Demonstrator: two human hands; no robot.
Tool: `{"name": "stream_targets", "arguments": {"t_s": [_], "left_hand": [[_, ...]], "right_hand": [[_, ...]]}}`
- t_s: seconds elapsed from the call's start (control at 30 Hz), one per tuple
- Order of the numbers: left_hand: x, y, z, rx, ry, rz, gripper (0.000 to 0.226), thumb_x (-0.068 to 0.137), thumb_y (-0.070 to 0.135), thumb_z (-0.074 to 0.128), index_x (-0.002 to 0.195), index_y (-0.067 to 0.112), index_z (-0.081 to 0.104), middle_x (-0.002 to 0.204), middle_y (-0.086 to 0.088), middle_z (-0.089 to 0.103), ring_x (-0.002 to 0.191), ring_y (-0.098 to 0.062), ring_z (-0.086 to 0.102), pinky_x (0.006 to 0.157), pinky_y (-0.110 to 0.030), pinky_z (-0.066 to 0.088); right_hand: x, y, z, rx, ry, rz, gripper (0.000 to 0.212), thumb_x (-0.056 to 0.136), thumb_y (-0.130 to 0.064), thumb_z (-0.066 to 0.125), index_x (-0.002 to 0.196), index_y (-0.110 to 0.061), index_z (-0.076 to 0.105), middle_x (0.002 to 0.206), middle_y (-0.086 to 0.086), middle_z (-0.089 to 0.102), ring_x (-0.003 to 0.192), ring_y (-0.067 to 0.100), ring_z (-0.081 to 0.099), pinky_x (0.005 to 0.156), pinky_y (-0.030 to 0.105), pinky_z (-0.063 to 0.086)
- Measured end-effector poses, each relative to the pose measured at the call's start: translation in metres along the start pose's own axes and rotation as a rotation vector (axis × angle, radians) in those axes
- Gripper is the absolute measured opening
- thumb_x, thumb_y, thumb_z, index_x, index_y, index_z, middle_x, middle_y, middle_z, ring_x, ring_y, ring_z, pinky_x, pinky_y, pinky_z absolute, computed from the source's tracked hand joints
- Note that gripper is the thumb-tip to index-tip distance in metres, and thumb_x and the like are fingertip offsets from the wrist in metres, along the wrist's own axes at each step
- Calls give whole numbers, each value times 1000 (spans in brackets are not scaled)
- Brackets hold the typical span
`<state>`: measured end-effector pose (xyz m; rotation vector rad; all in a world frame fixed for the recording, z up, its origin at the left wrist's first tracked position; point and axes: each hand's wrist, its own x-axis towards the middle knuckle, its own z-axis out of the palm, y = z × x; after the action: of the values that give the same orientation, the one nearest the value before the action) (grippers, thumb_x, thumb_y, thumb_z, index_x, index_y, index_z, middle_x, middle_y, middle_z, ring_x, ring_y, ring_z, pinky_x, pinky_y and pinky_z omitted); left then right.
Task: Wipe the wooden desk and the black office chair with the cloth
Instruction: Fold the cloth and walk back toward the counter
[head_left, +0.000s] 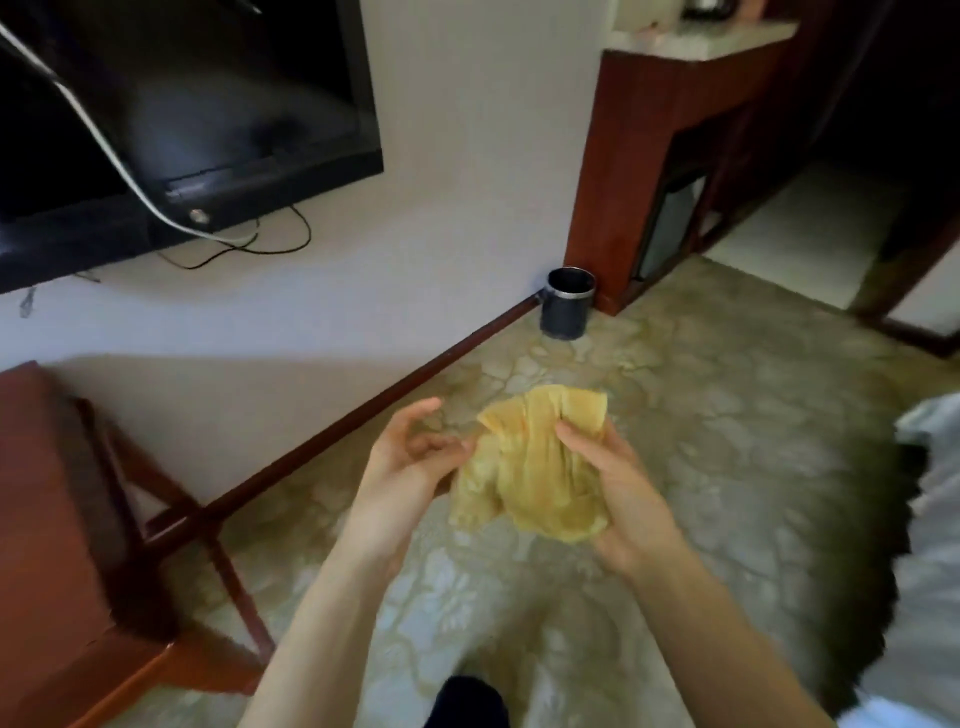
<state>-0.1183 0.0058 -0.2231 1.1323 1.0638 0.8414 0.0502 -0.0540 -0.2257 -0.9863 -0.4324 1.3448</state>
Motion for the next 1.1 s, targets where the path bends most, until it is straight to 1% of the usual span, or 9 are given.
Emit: {"name": "stream_targets", "arguments": {"t_s": [0.13, 0.2, 0.3, 0.37, 0.5, 0.7, 0.83, 0.97, 1.1], "left_hand": [[97, 32, 38, 36, -305, -137, 62, 71, 26, 74, 129, 27, 52, 105, -7, 72, 98, -27, 68, 87, -41, 52], [144, 47, 63, 71, -428, -126, 35, 83, 18, 67, 117, 23, 64, 103, -7, 73, 98, -25, 69, 89, -39, 52], [216, 66, 117, 279, -431, -19, 16, 89, 16, 61, 92, 26, 73, 89, 0, 75, 87, -18, 71, 78, -32, 56], [248, 73, 145, 487, -417, 97, 12, 87, 22, 62, 89, 17, 73, 85, -6, 73, 84, -22, 69, 78, -38, 54], [336, 93, 220, 804, -411, 335, 24, 87, 29, 60, 83, 9, 72, 75, -12, 68, 71, -25, 62, 70, -43, 50], [453, 133, 327, 1087, -444, 521, 13, 81, 34, 67, 76, 25, 75, 60, 9, 62, 58, -10, 58, 51, -29, 46], [535, 178, 378, 1231, -487, 666, 11, 79, 36, 69, 87, 32, 75, 58, 26, 47, 66, -1, 49, 75, -31, 41], [617, 202, 407, 1314, -451, 768, 24, 79, 43, 69, 103, 41, 69, 76, 27, 50, 81, 0, 38, 87, -34, 26], [683, 173, 448, 965, -295, 762, 44, 81, 30, 72, 123, 31, 59, 107, 12, 51, 104, -13, 45, 96, -30, 35]], "right_hand": [[72, -48, -11, -43, 70, -190, 40, 72, -20, 71, 112, -16, 65, 109, 13, 69, 99, 27, 67, 72, 33, 56], [107, -68, -21, -66, 134, -231, 47, 72, -23, 74, 117, -19, 61, 112, 11, 68, 101, 26, 67, 74, 33, 56], [164, -93, -49, -265, 346, -223, 60, 79, -25, 72, 132, -35, 44, 118, -1, 62, 98, 14, 65, 69, 21, 54], [188, -100, -63, -396, 433, -213, 63, 86, -28, 66, 137, -44, 32, 127, -10, 48, 101, 1, 56, 69, 17, 48], [254, -138, -108, -401, 376, -287, 59, 82, -51, 61, 136, -46, 38, 130, -14, 50, 107, -8, 53, 75, 13, 44], [366, -239, -175, -817, 270, -386, 44, 88, -11, 63, 123, -35, 49, 105, -5, 67, 87, 7, 67, 73, 27, 56], [438, -332, -215, -1036, 219, -362, 31, 89, -3, 52, 82, -31, 64, 65, -16, 60, 61, -3, 55, 59, 14, 42], [500, -404, -250, -961, 43, -215, 22, 90, -1, 44, 96, 14, 59, 78, 30, 54, 66, 27, 50, 62, 28, 39], [564, -460, -280, -887, 10, -225, 21, 90, -2, 47, 100, 4, 64, 82, 11, 61, 73, 20, 58, 60, 18, 47]]}}
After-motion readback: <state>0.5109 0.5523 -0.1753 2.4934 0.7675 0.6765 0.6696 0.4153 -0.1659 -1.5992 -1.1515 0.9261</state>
